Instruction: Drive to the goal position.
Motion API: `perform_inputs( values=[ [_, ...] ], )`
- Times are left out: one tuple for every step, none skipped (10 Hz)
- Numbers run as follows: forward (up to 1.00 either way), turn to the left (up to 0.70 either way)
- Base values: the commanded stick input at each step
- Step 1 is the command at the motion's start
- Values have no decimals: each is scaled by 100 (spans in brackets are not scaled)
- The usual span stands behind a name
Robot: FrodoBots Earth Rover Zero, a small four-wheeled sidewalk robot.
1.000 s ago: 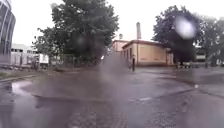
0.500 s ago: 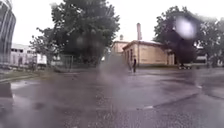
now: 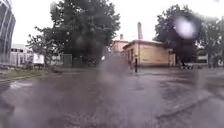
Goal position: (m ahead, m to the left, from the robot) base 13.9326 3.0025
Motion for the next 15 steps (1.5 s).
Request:
perform_inputs(
  values=[
    [70,0],
    [70,0],
    [70,0],
    [70,0],
    [70,0],
    [70,0],
    [70,0],
    [70,0],
    [70,0],
    [70,0],
    [70,0],
    [70,0],
    [70,0],
    [70,0],
    [70,0]
  ],
)
